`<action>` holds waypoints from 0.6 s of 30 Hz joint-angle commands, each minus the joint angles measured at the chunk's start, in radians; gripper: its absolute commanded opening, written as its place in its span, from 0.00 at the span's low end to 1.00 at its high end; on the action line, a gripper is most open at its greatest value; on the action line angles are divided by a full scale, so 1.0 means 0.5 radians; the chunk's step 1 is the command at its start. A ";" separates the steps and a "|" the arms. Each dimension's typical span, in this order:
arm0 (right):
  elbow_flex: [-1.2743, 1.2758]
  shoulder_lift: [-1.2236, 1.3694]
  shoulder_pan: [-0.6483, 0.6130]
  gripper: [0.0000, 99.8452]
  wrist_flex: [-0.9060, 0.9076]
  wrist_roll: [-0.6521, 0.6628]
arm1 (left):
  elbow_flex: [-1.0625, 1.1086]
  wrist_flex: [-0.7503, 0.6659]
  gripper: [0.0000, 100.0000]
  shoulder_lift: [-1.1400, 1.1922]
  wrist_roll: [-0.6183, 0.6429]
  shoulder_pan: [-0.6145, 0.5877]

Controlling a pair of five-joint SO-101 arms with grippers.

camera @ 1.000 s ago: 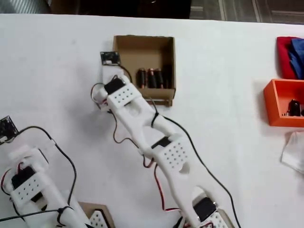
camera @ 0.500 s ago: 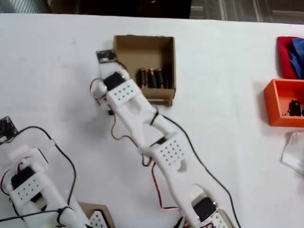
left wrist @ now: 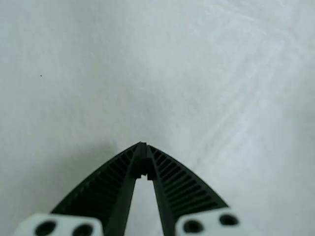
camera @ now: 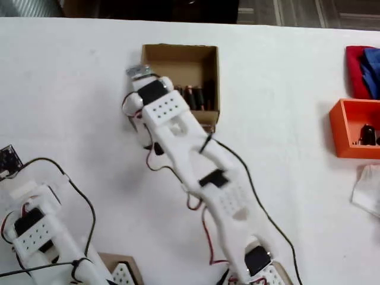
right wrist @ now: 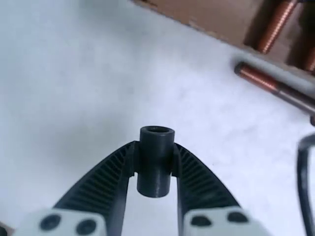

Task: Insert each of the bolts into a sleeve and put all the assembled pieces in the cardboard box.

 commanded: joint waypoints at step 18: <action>2.903 -1.527 0.235 0.03 -1.533 0.669 | -0.014 -0.034 0.03 -0.031 0.012 0.061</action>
